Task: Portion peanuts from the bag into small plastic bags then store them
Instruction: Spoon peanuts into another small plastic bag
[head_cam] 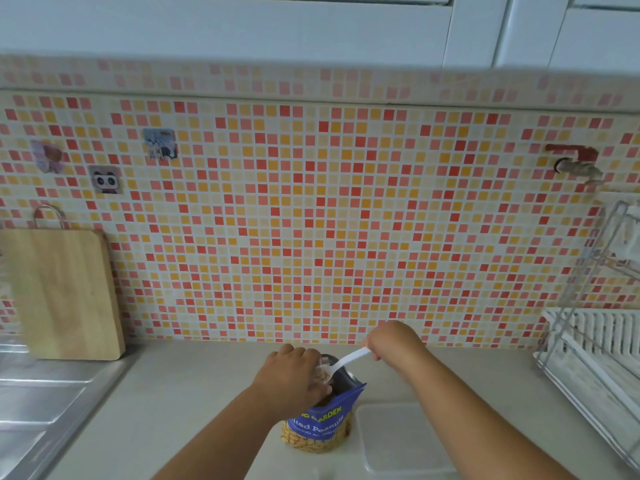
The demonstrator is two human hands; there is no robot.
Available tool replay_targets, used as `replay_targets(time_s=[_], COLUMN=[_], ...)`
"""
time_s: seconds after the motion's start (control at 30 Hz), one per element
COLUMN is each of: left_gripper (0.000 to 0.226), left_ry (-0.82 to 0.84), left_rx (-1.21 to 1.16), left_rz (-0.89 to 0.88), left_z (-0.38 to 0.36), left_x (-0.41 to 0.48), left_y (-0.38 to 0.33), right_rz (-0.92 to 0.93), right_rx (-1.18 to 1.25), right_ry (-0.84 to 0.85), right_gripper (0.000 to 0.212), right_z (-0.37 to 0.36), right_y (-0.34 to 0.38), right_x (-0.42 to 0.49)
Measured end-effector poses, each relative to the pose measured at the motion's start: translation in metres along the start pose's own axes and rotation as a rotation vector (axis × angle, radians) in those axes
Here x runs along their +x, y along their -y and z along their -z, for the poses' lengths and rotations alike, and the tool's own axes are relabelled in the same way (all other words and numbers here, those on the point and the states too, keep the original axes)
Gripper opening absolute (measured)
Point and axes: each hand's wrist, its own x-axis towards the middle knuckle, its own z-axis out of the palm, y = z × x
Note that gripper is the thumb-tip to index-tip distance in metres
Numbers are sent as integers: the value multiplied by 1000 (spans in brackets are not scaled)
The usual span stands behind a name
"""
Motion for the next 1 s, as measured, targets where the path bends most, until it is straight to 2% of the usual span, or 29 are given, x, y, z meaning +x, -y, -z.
replay_targets(time_s=[0.07, 0.17, 0.3, 0.37, 0.43, 0.5, 0.67, 0.8, 0.87, 1.0], left_gripper=[52, 49, 46, 43, 45, 47, 42, 40, 40, 39], left_ry=[-8, -53, -117, -141, -137, -139, -78, -21, -28, -21], left_rx=[-51, -189, -516, -579, -593, -586, -529, -555, -564, -576], left_rz=[23, 48, 103, 115, 136, 143, 144, 124, 116, 139], left_z=[-1, -3, -4, -5, -4, -1, -1, -10, -12, -11], left_x=[2, 4, 2, 4, 5, 3, -2, -5, -7, -10], left_y=[-1, -3, -2, 5, 12, 17, 21, 15, 13, 17], right_rz=[36, 286, 541, 555, 485, 397, 319, 144, 66, -35], right_rx=[-2, -81, -243, -321, -340, -349, -467, -440, -374, -264], right_ry=[6, -67, -307, -448, -541, -496, -137, 1, 22, -14], right_gripper=[28, 28, 28, 26, 22, 22, 23, 29, 34, 29], right_z=[0, 5, 30, 46, 54, 48, -16, -54, -62, -75], right_y=[12, 30, 42, 42, 37, 37, 40, 35, 36, 33], right_x=[-2, -12, -35, -40, -43, -45, -38, -31, -28, -13])
